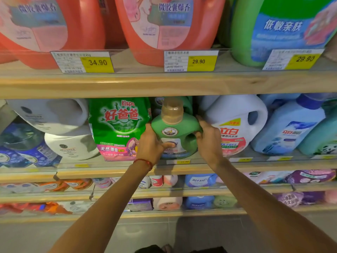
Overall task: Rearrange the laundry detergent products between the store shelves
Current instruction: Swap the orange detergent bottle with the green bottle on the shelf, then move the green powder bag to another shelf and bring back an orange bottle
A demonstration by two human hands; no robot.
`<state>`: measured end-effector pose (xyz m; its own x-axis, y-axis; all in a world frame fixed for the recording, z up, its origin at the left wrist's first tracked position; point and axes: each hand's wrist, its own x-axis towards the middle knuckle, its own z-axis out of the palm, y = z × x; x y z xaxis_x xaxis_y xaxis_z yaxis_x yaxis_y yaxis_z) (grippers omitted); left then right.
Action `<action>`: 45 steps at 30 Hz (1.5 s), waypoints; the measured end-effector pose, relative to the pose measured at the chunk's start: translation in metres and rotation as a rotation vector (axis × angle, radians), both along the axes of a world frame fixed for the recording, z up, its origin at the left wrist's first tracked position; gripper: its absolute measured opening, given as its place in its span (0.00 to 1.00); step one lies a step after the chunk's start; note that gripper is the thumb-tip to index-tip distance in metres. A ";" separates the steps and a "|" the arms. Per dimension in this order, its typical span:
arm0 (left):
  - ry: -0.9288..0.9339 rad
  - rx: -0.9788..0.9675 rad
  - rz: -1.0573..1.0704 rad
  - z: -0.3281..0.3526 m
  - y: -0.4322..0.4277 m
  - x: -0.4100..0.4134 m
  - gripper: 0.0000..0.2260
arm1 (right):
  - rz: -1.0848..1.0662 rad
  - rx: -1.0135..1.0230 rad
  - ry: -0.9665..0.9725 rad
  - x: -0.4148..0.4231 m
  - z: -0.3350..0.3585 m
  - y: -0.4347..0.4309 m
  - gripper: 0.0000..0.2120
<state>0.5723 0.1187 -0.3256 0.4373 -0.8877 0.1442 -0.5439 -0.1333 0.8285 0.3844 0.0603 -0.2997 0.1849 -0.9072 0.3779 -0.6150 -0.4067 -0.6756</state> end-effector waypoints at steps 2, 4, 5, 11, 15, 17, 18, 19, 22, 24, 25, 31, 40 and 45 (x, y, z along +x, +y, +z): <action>-0.073 0.033 0.036 0.001 -0.001 0.001 0.36 | -0.003 -0.007 -0.001 0.002 -0.001 -0.002 0.29; -0.099 0.065 0.076 0.004 -0.002 0.000 0.36 | 0.001 -0.024 -0.005 0.004 -0.002 -0.005 0.28; -0.092 0.072 0.097 0.005 -0.003 -0.001 0.36 | -0.001 -0.027 -0.002 0.004 -0.002 -0.007 0.27; -0.022 0.057 0.144 0.008 -0.009 -0.008 0.32 | -0.032 -0.014 0.062 0.009 -0.004 -0.022 0.26; -0.024 0.023 0.136 0.004 -0.010 -0.009 0.32 | -0.034 -0.010 0.060 0.012 -0.007 -0.027 0.26; -0.029 0.018 0.134 0.001 -0.010 -0.010 0.32 | -0.039 -0.014 0.051 0.011 -0.009 -0.029 0.26; -0.023 0.017 0.135 0.000 -0.010 -0.011 0.32 | -0.036 -0.015 0.055 0.011 -0.010 -0.030 0.26; -0.013 0.018 0.135 -0.001 -0.009 -0.012 0.31 | -0.027 -0.014 0.061 0.011 -0.010 -0.030 0.27; 0.014 0.026 0.127 0.001 -0.009 -0.015 0.29 | 0.018 -0.004 0.053 0.010 -0.010 -0.024 0.29; 0.004 0.032 0.123 0.004 -0.007 -0.019 0.30 | 0.018 0.021 0.023 0.006 -0.008 -0.015 0.30; -0.006 0.031 0.130 0.006 -0.004 -0.021 0.31 | 0.010 0.015 -0.015 0.004 -0.007 -0.007 0.29; -0.008 -0.152 0.185 0.002 0.050 -0.033 0.25 | 0.166 -0.107 -0.219 0.019 0.003 0.056 0.24; -0.093 -0.097 0.416 0.009 0.102 0.058 0.25 | 0.325 -0.020 -0.197 0.075 0.013 0.084 0.17; -0.064 -0.066 0.383 0.002 0.099 0.108 0.25 | 0.271 0.180 -0.080 0.115 -0.001 0.082 0.28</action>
